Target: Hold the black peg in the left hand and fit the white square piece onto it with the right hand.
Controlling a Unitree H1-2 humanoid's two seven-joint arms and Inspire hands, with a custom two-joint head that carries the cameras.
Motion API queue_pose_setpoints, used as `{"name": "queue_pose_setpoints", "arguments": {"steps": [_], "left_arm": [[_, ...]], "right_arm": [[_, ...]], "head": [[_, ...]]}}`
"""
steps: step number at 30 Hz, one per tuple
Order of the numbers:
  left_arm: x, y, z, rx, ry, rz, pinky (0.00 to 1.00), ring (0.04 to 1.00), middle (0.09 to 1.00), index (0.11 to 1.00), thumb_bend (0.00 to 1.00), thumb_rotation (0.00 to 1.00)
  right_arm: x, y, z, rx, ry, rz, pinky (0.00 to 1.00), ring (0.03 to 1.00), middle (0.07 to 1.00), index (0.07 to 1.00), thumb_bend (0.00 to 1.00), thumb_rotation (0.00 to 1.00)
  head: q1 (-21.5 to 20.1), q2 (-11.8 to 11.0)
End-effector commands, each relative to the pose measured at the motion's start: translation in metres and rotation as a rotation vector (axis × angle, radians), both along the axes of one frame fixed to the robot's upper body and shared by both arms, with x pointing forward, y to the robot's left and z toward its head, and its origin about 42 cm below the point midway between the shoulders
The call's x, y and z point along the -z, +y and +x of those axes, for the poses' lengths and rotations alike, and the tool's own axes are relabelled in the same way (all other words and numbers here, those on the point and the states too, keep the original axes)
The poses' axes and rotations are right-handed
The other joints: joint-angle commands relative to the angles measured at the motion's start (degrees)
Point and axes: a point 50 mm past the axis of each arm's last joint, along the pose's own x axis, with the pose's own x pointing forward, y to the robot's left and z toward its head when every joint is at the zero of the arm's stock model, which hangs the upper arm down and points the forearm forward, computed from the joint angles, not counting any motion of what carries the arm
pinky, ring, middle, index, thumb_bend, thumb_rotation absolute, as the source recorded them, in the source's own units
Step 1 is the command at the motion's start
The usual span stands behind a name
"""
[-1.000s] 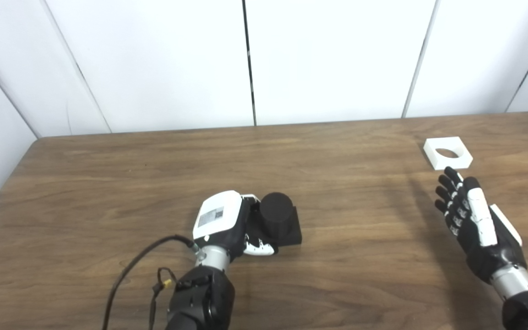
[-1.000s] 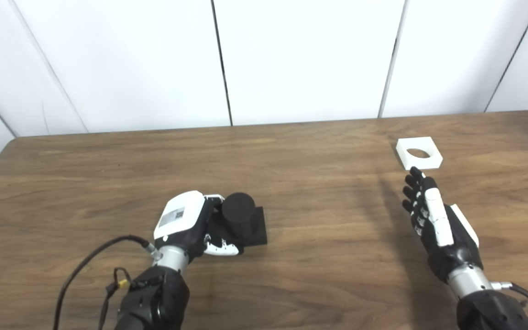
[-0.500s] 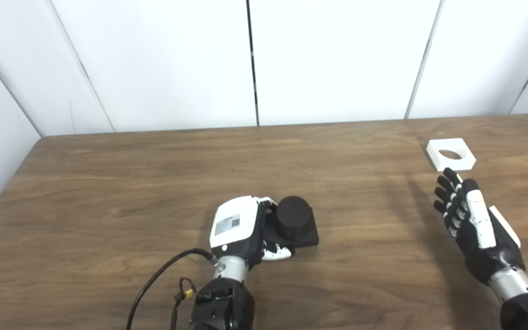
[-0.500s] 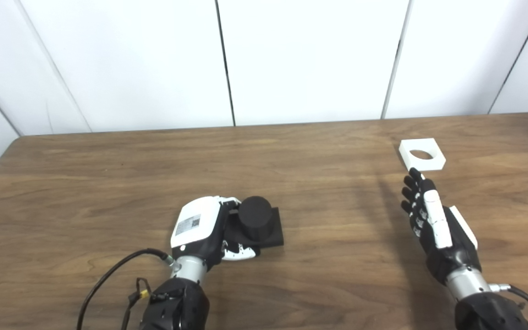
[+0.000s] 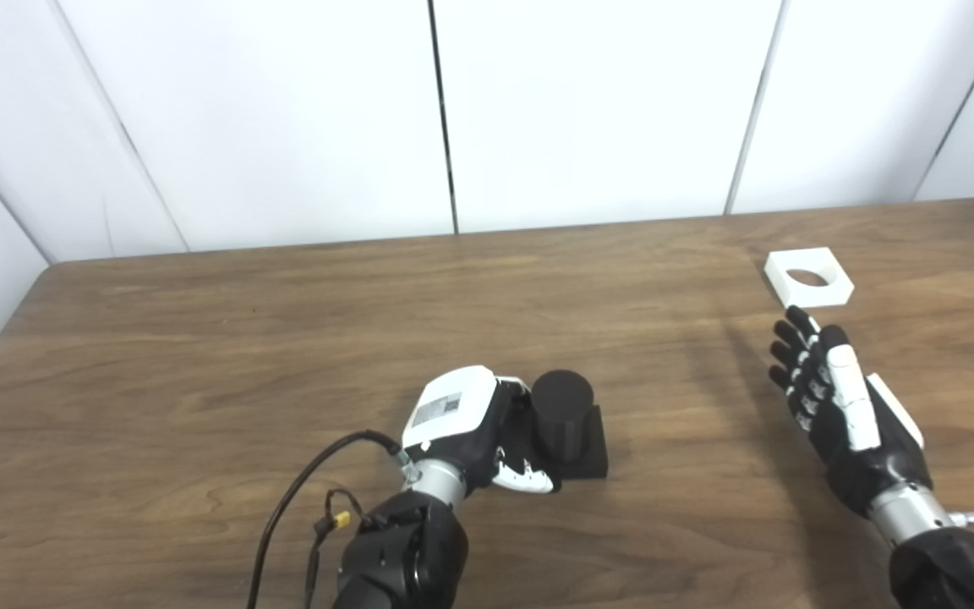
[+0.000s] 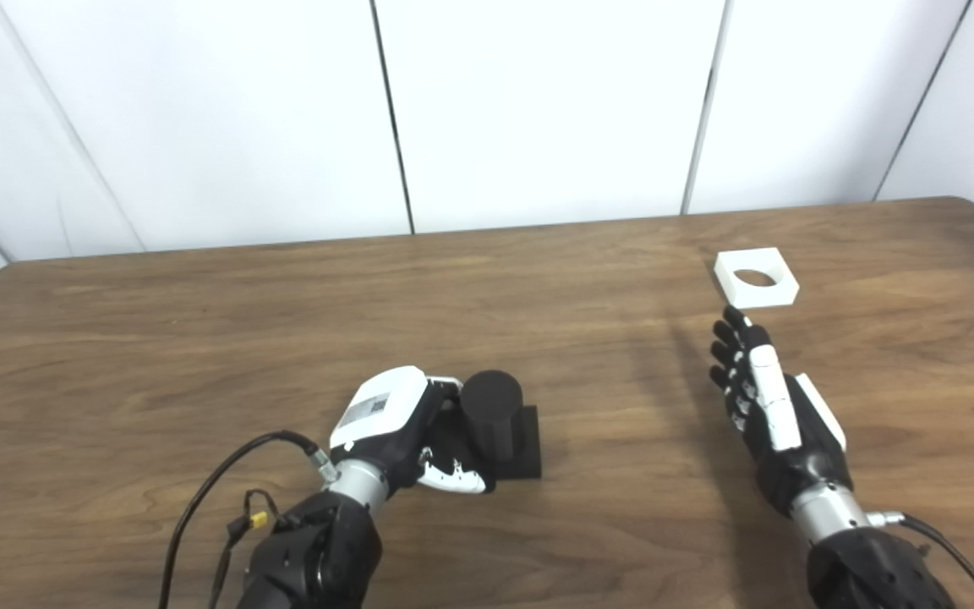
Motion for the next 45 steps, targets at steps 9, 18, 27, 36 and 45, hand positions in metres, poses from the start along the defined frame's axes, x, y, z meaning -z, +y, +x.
{"name": "queue_pose_setpoints", "arguments": {"steps": [9, 18, 27, 36, 45], "left_arm": [[-0.002, -0.003, 0.002, 0.039, 0.100, 0.034, 0.86, 0.845, 0.784, 0.486, 0.52, 0.07], [-0.001, -0.005, 0.000, -0.004, 0.043, 0.089, 0.92, 0.918, 0.825, 0.492, 0.51, 0.07], [0.003, -0.005, -0.014, -0.042, -0.034, 0.042, 1.00, 0.998, 0.910, 0.486, 0.52, 0.06], [-0.002, -0.009, -0.015, -0.060, -0.001, 0.076, 1.00, 1.000, 0.992, 0.484, 0.52, 0.05], [0.003, -0.002, -0.007, -0.083, 0.057, 0.079, 1.00, 1.000, 0.971, 0.484, 0.52, 0.05]], "right_arm": [[-0.020, -0.001, 0.002, -0.001, -0.103, -0.022, 1.00, 1.000, 0.996, 1.000, 0.50, 1.00], [-0.022, -0.005, 0.001, -0.005, -0.098, -0.042, 1.00, 1.000, 0.998, 1.000, 0.49, 1.00], [-0.021, -0.006, 0.001, -0.009, -0.091, -0.024, 1.00, 1.000, 0.995, 1.000, 0.49, 1.00], [-0.022, -0.007, 0.002, -0.021, -0.083, -0.030, 1.00, 1.000, 0.997, 1.000, 0.49, 1.00], [-0.022, -0.008, 0.001, -0.026, -0.083, -0.031, 1.00, 1.000, 0.992, 1.000, 0.49, 1.00]], "head": [[0.37, 0.58], [1.07, 0.81], [1.37, 1.14], [1.84, 1.46], [1.90, 1.85]]}}
